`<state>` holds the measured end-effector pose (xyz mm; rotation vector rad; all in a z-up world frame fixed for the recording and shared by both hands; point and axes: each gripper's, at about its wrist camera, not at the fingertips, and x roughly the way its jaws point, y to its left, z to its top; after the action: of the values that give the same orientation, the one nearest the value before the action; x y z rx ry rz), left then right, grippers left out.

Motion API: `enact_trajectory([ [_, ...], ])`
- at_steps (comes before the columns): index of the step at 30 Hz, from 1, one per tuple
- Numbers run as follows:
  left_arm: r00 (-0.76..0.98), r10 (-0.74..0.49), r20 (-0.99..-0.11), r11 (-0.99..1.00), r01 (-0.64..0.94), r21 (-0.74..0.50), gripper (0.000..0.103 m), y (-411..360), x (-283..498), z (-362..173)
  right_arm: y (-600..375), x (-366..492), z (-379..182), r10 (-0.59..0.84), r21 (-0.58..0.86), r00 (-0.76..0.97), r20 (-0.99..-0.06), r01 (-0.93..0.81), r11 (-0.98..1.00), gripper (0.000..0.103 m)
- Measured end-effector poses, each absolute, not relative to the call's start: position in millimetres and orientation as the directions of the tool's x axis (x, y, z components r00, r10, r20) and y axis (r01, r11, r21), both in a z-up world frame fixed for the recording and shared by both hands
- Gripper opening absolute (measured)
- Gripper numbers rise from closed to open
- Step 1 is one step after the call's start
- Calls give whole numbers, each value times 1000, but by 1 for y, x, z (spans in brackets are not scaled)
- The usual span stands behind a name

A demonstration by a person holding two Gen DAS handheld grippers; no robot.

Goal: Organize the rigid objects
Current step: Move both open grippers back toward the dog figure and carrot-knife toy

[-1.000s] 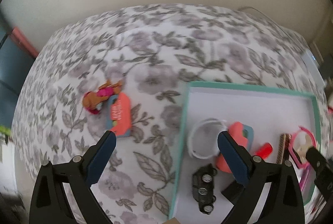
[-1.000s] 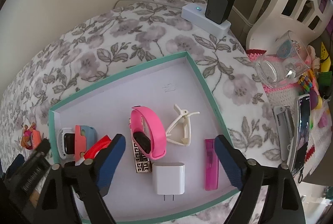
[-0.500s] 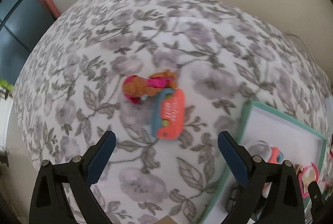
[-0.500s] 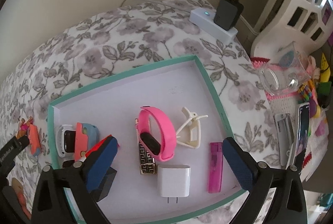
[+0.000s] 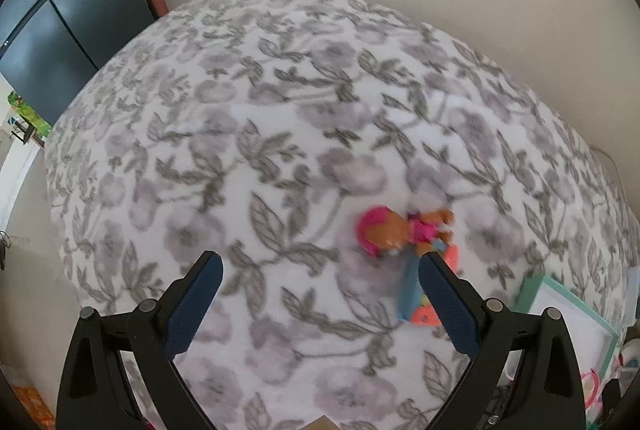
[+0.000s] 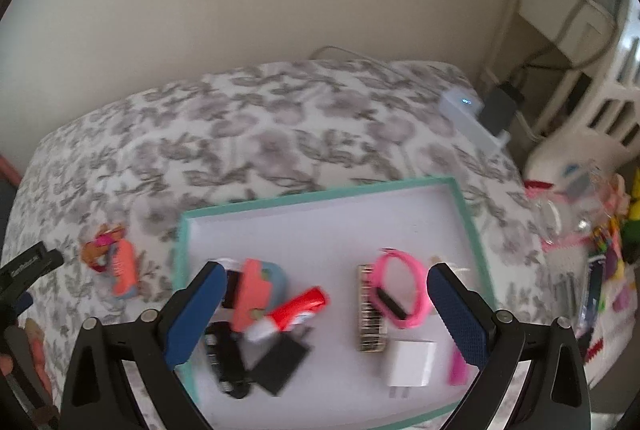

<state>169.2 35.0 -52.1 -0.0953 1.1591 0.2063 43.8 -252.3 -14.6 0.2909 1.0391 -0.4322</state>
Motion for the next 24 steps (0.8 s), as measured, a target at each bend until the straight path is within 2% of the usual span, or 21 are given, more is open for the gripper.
enact_trajectory([
  [12,344,74,-936,982,-188,8,98,64,184,-66,-184,81,-24,-115,52,455,-883,338,940,102],
  [19,297,73,-952,973,-231,2,98,83,195,-83,-128,109,-42,-23,84,467,-884,206,975,102],
  [24,275,59,-960,967,-253,-13,98,95,206,-93,-97,128,-65,-26,37,450,-893,130,991,102],
])
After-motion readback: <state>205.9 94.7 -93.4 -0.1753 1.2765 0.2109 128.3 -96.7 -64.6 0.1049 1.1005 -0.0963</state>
